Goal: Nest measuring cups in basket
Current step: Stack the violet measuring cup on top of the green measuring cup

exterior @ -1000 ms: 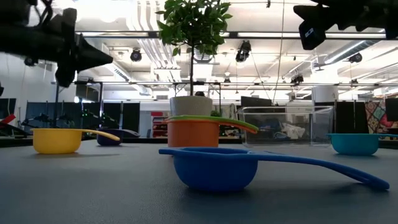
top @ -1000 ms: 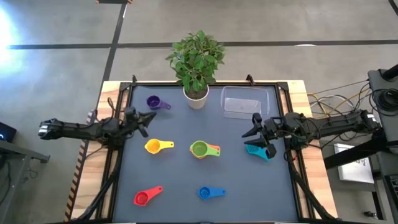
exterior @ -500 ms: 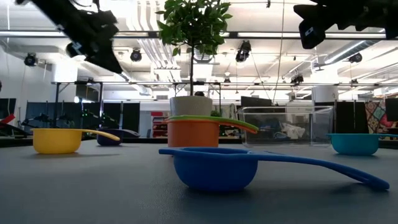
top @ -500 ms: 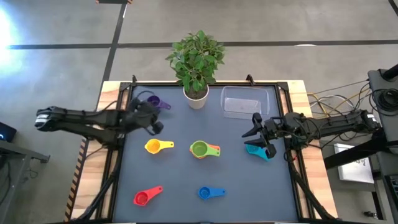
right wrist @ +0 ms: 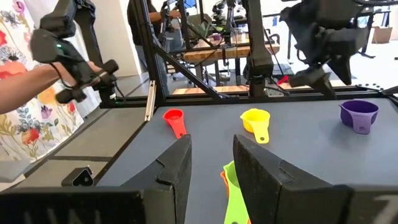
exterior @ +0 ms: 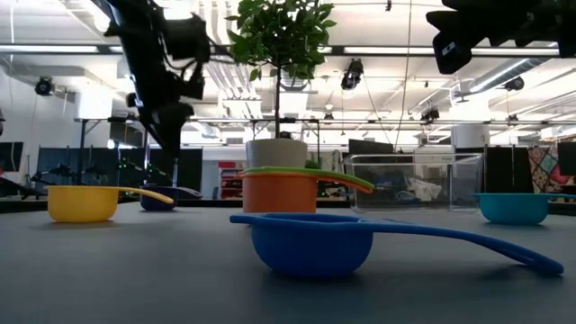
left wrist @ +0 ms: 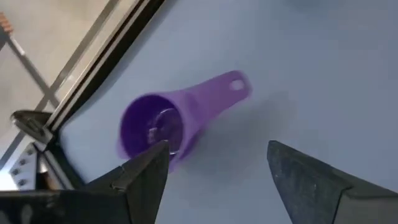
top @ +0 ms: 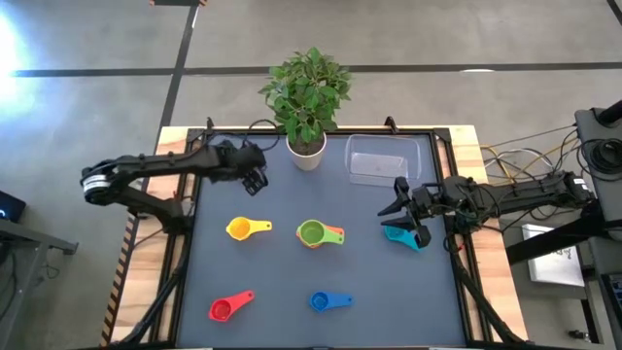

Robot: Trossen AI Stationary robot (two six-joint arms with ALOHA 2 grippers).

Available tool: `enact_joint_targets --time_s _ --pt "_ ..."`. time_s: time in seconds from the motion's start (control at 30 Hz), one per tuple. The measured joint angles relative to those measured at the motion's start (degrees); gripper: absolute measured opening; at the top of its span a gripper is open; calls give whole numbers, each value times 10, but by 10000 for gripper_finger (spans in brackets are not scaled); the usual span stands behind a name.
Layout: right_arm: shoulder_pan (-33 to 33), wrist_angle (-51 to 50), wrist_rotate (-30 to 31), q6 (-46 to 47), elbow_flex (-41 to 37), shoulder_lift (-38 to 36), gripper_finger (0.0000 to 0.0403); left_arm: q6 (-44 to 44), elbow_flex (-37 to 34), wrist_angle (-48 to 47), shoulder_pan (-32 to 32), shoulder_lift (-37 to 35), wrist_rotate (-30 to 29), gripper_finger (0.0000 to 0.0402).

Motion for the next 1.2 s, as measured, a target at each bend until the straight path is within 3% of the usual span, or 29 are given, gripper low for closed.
enact_joint_targets --time_s 0.3,0.73,0.87,1.03,1.2 --pt "0 -1 0 -1 0 0 105 58 0 2 83 58 32 231" --pt "0 -13 0 0 0 1 101 87 -30 87 129 153 31 224" --pt "0 -13 0 -4 0 1 97 88 -31 77 129 165 31 166" --pt "0 -13 0 -4 0 1 97 51 -27 52 129 148 33 28" --pt "0 -14 0 -4 0 1 95 -59 -18 -20 109 85 76 5"
